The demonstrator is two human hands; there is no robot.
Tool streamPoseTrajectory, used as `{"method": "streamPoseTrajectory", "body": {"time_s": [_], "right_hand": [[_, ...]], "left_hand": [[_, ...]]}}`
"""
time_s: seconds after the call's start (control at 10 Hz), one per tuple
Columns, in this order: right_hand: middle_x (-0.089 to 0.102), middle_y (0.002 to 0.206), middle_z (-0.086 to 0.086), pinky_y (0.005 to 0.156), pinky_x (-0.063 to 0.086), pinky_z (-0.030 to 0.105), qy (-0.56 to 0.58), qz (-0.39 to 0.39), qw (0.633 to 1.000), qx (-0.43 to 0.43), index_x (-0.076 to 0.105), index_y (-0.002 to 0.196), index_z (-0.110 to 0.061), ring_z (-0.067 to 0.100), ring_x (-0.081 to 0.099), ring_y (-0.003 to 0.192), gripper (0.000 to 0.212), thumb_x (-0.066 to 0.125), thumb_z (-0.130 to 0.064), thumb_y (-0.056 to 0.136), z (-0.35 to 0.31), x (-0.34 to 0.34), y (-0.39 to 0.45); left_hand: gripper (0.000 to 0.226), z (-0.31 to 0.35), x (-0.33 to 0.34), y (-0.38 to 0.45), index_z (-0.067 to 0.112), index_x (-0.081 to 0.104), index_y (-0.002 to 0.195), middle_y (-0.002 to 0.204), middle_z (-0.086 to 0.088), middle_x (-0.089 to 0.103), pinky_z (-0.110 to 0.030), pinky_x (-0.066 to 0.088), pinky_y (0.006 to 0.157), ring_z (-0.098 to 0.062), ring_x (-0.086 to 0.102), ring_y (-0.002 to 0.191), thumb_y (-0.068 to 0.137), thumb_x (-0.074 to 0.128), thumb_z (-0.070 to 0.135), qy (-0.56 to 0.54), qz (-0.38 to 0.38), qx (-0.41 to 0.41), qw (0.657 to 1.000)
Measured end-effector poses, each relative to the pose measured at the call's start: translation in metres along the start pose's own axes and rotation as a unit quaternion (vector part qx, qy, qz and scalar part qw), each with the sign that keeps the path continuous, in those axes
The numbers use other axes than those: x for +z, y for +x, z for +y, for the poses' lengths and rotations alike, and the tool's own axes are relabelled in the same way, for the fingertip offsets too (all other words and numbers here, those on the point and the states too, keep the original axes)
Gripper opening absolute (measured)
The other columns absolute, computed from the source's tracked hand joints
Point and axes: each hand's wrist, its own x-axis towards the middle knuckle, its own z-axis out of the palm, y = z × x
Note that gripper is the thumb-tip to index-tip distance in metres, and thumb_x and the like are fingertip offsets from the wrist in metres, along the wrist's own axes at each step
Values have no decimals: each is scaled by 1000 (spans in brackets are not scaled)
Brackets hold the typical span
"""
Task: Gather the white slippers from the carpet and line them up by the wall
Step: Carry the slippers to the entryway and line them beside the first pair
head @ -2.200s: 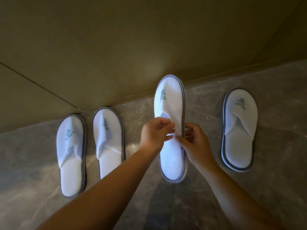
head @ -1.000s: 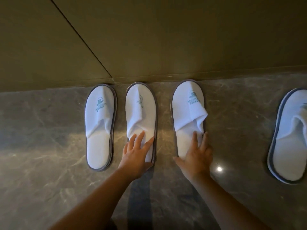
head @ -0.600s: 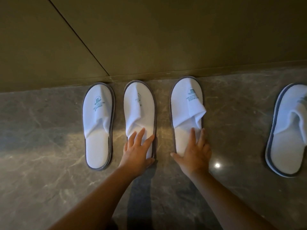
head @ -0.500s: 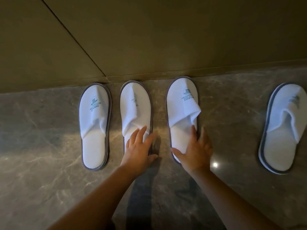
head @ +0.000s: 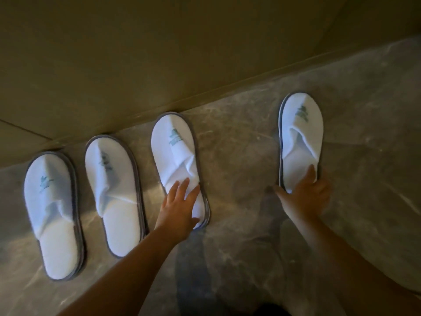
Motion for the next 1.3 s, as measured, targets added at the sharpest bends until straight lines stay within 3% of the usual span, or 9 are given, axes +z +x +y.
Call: {"method": "streamPoseTrajectory", "body": {"time_s": [0.2, 0.4, 0.6, 1.3], "right_hand": [[30, 142, 29, 102, 30, 50, 73, -7, 996, 43, 21, 137, -3, 45, 30, 128, 95, 78, -26, 65, 11, 5, 8], [35, 135, 32, 101, 27, 44, 79, -52, 992, -77, 27, 135, 2, 44, 33, 124, 98, 82, -15, 55, 3, 12, -6], [34, 138, 23, 102, 31, 48, 78, -98, 979, -162, 25, 137, -6, 40, 33, 124, 102, 82, -18, 53, -20, 27, -18], [29, 140, 25, 103, 29, 49, 110, -68, 986, -110, 26, 136, -4, 41, 28, 125, 96, 78, -12, 55, -29, 34, -27]], "left_hand": [[80, 2, -1, 1, 25, 5, 140, 155, -6, -3, -45, 11, 115, -29, -4, 142, 80, 56, 40, 7, -11, 1, 1000], [80, 3, 0, 2, 26, 3, 140, 155, -5, -4, -46, 10, 115, -28, -6, 142, 81, 56, 39, 6, -11, -5, 1000], [80, 3, 0, 1, 27, 4, 140, 155, -4, -3, -47, 12, 115, -28, -4, 142, 80, 56, 41, 10, -10, -8, 1000], [82, 2, 1, 3, 27, 4, 140, 155, -5, -5, -48, 12, 114, -28, -7, 142, 80, 58, 39, 10, -16, -11, 1000]]}}
